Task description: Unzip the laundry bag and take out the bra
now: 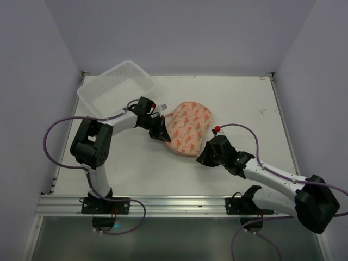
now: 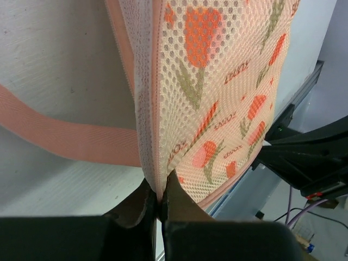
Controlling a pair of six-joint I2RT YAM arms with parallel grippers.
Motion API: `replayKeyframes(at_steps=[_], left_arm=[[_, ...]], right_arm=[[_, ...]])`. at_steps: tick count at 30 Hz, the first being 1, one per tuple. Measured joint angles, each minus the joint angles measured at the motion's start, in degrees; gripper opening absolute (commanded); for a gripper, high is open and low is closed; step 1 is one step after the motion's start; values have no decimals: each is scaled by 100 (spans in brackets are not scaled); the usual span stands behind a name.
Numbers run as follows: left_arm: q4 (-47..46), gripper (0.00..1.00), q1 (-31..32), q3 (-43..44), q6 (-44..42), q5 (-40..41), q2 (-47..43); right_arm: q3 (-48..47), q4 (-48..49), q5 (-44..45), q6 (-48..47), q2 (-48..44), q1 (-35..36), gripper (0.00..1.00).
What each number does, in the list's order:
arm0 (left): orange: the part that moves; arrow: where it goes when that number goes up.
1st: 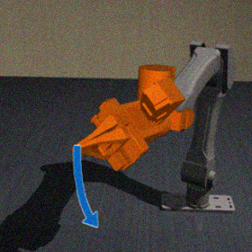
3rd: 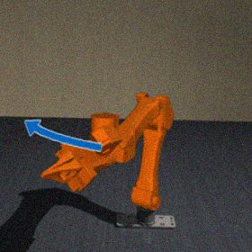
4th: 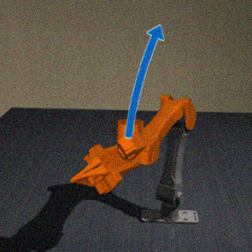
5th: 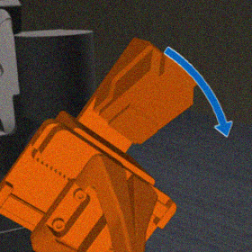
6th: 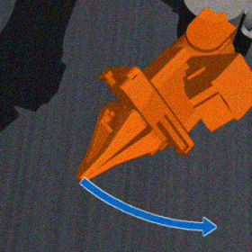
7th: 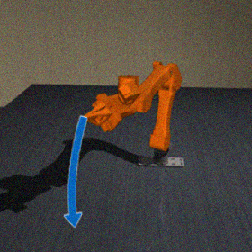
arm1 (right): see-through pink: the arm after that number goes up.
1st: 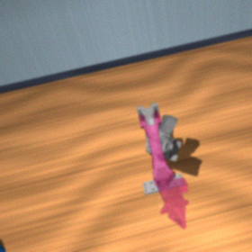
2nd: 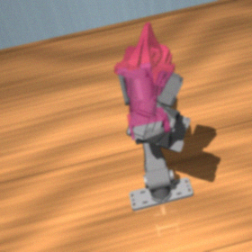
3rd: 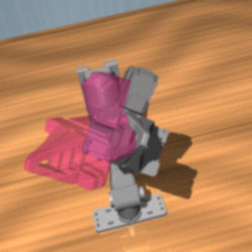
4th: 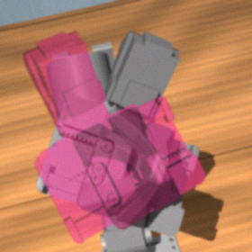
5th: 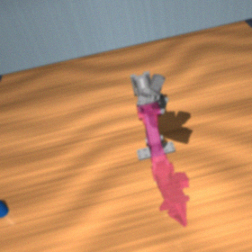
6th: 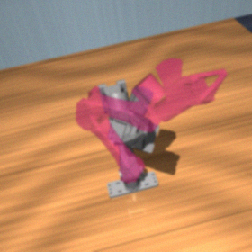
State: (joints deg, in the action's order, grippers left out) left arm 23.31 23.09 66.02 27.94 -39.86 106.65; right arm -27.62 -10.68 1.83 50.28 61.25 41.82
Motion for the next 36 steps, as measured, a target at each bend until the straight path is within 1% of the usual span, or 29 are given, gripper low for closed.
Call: replayKeyframes(at_steps=[3,7,9,10,11,12,13,14,16,21,24,28,31,32,34,36], left_arm=[[122,0,-22,15,-249,-20,74],[227,0,-98,17,-461,63,149],[306,24,-136,50,-505,262,149],[321,34,-160,68,-509,354,149],[332,57,-184,83,-522,461,146],[323,71,-203,79,-527,570,140],[315,81,-254,52,-459,682,107],[262,94,-291,-35,-356,776,44],[59,100,-358,-400,-24,881,-306],[-546,100,-389,-1707,994,1305,-1572],[-973,100,-334,-2337,1646,1414,-2122],[-1545,95,61,-2704,2396,1530,-2291],[-1945,88,363,-2824,2800,1637,-2291],[-2041,82,435,-2844,2900,1674,-2288],[-2208,73,511,-2846,3071,1764,-2262],[-2369,49,527,-2846,3189,1821,-2186]], right_arm=[[-4,140,-144,-55,232,0,0],[-181,302,-417,-223,839,22,0],[-435,297,-459,-334,1220,81,0],[-564,291,-459,-389,1388,111,0],[-682,291,-459,-431,1508,138,0],[-787,289,-463,-455,1604,162,0],[-866,289,-468,-472,1661,186,0],[-925,293,-476,-481,1711,210,0],[-1027,293,-485,-481,1797,258,0],[-1300,302,-498,-422,2096,466,0],[-1449,319,-533,-391,2264,581,0],[-1617,378,-590,-378,2426,704,0],[-1685,433,-608,-376,2507,750,0],[-1696,439,-610,-376,2524,752,0],[-1720,452,-616,-374,2564,756,0],[-1729,452,-614,-376,2575,756,0]])
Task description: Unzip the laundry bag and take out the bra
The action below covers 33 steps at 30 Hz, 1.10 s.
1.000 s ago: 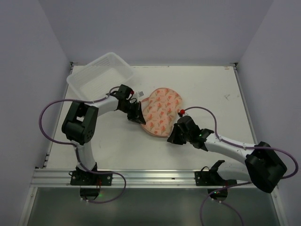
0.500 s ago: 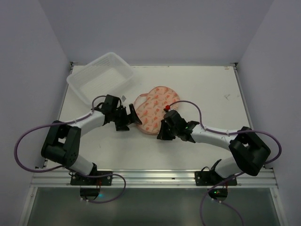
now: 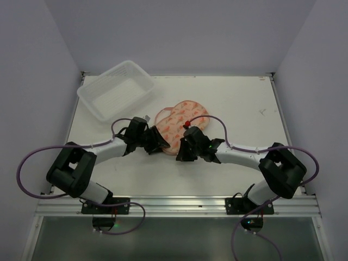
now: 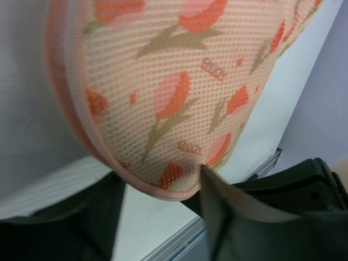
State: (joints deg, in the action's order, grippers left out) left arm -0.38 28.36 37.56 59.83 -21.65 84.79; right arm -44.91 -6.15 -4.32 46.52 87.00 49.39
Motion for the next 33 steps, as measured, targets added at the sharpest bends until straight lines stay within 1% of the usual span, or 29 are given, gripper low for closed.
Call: replayKeyframes(at_steps=[1,2,3,4,10,14,17,21,22,23,24,25,27,28,29,30,31,32,33], left_arm=[[-26,37,7,-2,46,46,46],[-48,18,7,-13,76,96,87],[-68,10,7,-33,125,116,116],[-85,0,7,-57,120,142,142],[-83,0,17,-72,37,127,188],[-72,0,-28,-72,-48,17,186],[-140,0,-26,-72,-52,-127,162],[-240,0,-33,-85,-61,-238,94],[-269,0,-28,-96,-59,-260,92],[-306,0,-15,-116,-50,-260,92],[-339,2,37,-133,-39,-251,90],[-385,14,107,-153,-28,-208,90],[-494,29,321,-210,17,-98,90],[-584,42,457,-243,66,-61,90],[-691,49,621,-282,70,-46,90],[-774,58,780,-308,109,-42,90],[-844,75,916,-323,109,-50,90],[-901,82,1021,-339,72,-66,79],[-916,87,1082,-341,48,-63,48]], right_arm=[[-2,-2,4,-2,0,0,0],[-2,-7,11,-4,0,0,0],[-4,-31,26,-7,0,-9,0],[-4,-55,28,-13,0,-11,0],[144,-133,72,-199,-111,-42,0],[501,-136,33,-387,-396,-407,0],[588,-28,-103,-487,-577,-669,0],[570,0,-225,-697,-638,-745,0],[557,-22,-256,-745,-638,-752,2],[538,-44,-273,-796,-638,-754,7],[505,-76,-278,-855,-634,-758,12],[468,-129,-273,-916,-627,-774,26],[428,-258,-236,-1056,-616,-846,38],[426,-328,-223,-1117,-616,-896,44],[426,-407,-216,-1167,-616,-949,56],[426,-485,-195,-1209,-629,-999,62],[426,-588,-155,-1239,-667,-1045,69],[428,-695,-120,-1259,-756,-1080,80],[437,-789,-92,-1266,-911,-1113,85]])
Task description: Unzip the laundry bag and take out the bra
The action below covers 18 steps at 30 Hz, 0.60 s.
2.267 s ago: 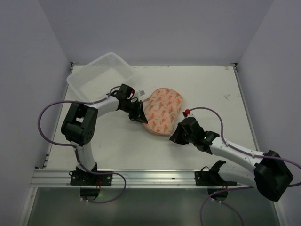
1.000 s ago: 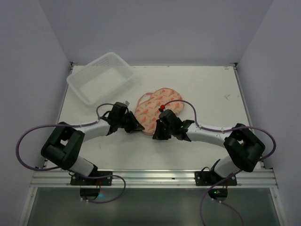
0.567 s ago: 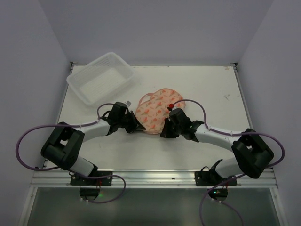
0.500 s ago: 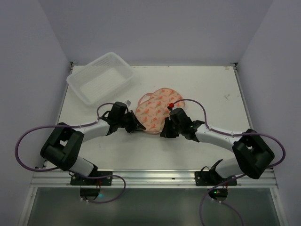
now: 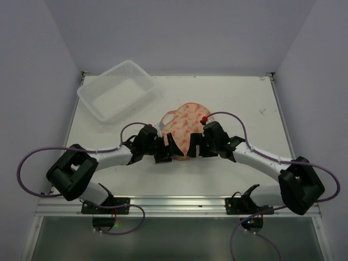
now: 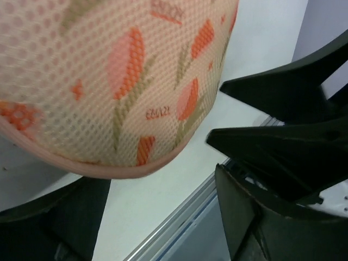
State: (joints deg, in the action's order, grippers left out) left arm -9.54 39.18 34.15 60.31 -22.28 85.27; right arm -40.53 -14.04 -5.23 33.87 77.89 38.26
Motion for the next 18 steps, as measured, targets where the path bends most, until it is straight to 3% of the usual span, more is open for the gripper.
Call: replayKeyframes(at_steps=[2,6,11,18], left_arm=[[116,94,17,11,-162,96,-155],[1008,94,11,391,-883,616,-640],[2140,90,-208,1587,-2197,1543,-933],[2881,77,-977,3873,-3735,1827,326]], right_arm=[[13,-223,127,-22,-463,-48,98],[15,-575,487,48,-1646,-109,99],[-61,-1056,1106,131,-2765,-168,99],[-98,-1366,1515,173,-3307,-179,99]])
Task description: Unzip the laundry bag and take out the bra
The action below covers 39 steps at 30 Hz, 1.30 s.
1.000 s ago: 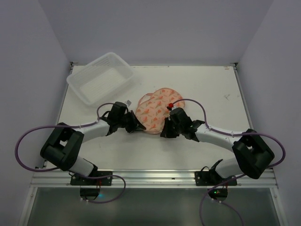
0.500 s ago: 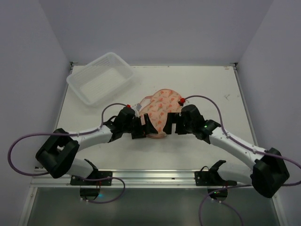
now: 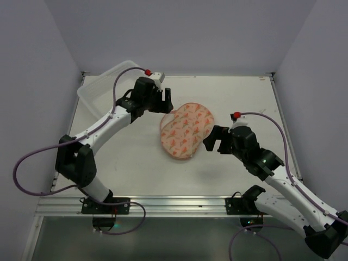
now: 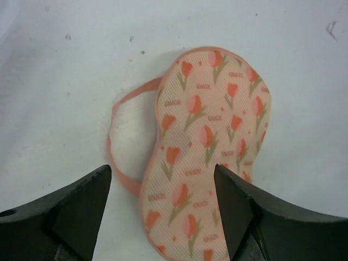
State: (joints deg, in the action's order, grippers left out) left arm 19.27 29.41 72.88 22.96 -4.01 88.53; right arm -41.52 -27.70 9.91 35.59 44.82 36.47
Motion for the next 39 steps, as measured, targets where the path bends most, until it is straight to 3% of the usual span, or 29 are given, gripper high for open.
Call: replayKeyframes(at_steps=[4,9,19,22,39], left_arm=[[262,65,-50,802,-557,-240,1019],[573,51,-46,1106,-931,-649,1860],[586,41,-46,1283,-1054,-1187,2358],[560,32,-46,1294,-1049,-1228,2450],[542,28,-46,1360,-1056,-1180,2785]], right_arm=[[0,-68,4,7,-46,-7,99],[0,-122,-24,85,-63,-11,99],[94,-142,-94,269,-184,-11,98],[173,-131,-175,343,-243,-11,98],[376,-94,-306,472,-398,-11,97]])
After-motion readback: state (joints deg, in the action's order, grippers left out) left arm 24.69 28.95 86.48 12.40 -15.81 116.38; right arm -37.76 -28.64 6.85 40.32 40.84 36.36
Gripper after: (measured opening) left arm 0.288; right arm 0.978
